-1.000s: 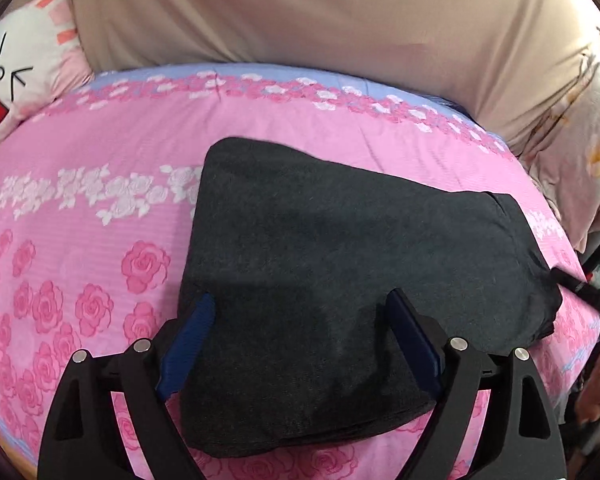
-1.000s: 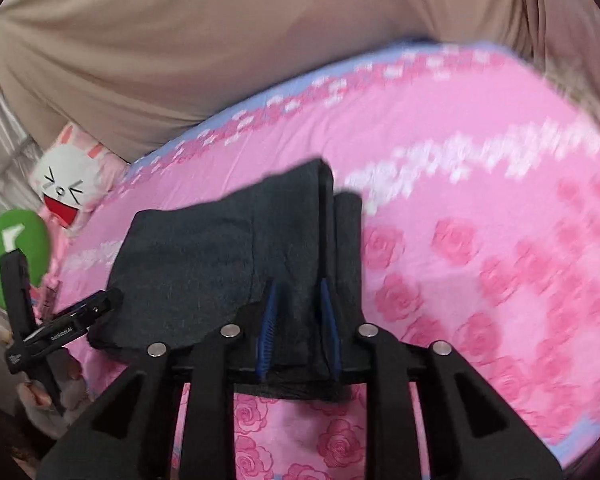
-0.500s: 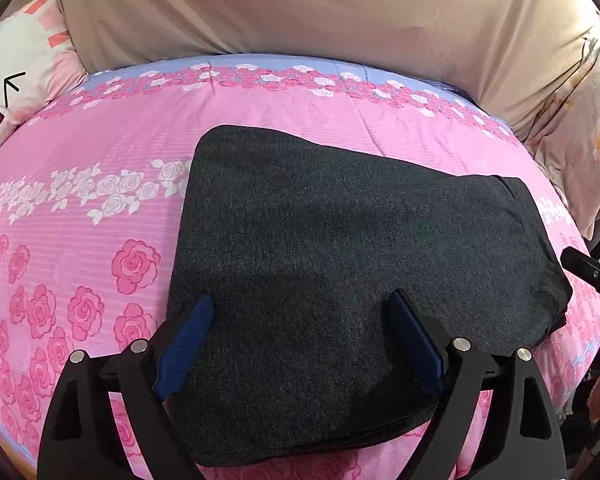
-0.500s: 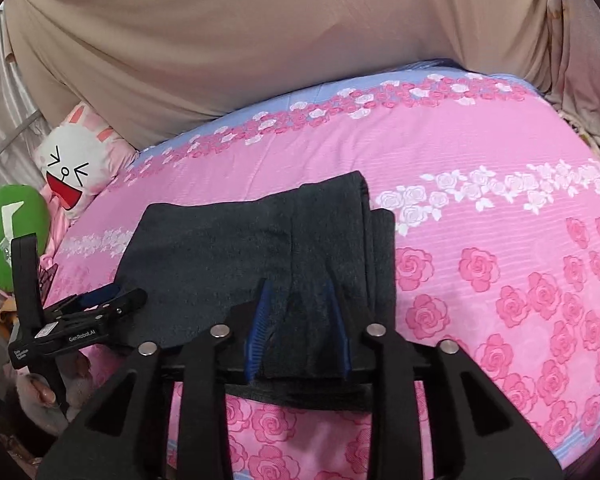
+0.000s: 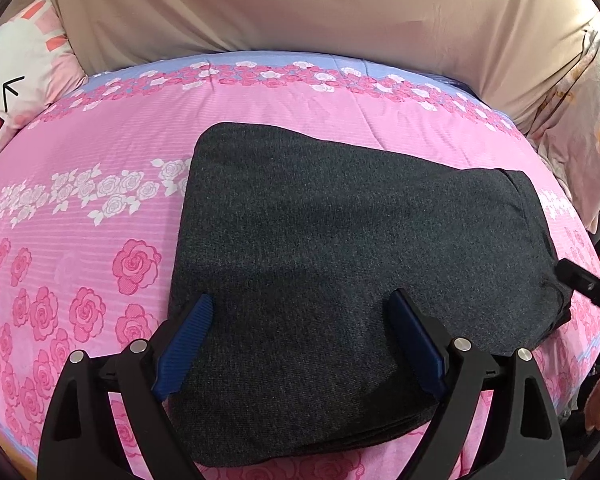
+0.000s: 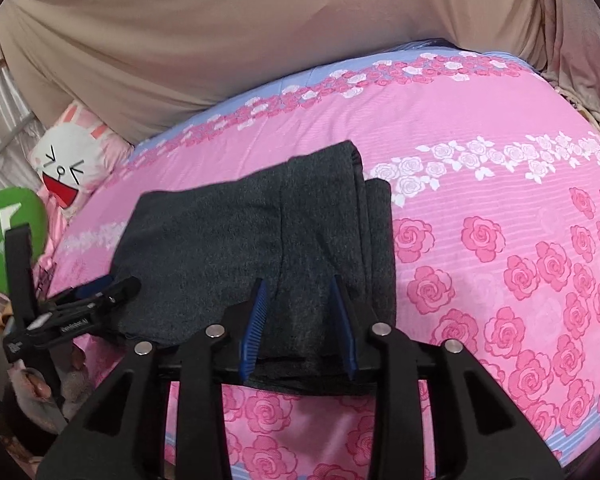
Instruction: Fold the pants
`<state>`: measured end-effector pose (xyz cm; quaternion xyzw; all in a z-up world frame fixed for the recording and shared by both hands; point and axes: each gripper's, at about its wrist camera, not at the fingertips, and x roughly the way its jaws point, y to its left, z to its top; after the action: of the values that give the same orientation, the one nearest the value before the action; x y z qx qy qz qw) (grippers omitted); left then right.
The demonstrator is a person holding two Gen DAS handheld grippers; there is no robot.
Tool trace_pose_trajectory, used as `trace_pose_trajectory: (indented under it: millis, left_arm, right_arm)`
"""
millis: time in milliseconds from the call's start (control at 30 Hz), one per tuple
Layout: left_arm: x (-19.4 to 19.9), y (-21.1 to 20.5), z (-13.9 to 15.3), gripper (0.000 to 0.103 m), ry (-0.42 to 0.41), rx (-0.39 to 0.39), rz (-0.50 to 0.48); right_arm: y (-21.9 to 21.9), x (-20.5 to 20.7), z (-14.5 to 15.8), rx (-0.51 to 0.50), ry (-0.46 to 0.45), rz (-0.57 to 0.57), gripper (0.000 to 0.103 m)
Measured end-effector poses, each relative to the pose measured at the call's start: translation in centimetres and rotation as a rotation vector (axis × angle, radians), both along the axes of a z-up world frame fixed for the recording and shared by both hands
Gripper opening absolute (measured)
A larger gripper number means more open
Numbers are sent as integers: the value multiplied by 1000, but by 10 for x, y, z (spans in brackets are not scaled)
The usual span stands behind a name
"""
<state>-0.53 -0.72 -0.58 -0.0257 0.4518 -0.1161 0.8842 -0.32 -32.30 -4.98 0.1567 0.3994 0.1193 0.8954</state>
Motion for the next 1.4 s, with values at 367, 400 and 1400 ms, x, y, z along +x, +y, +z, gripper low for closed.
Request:
trace_pose_trajectory:
  millis: [367, 400, 1400]
  left_arm:
    - [-50, -24, 44, 87, -93, -73, -261]
    - [-52, -39, 43, 87, -96, -64, -310]
    - [-19, -8, 121, 13, -186, -262, -202]
  right_arm:
    - [-6, -3, -14, 33, 78, 43, 45]
    - [-4, -1, -14, 28, 79, 47, 33]
    - [-11, 10, -31, 14, 60, 27, 11]
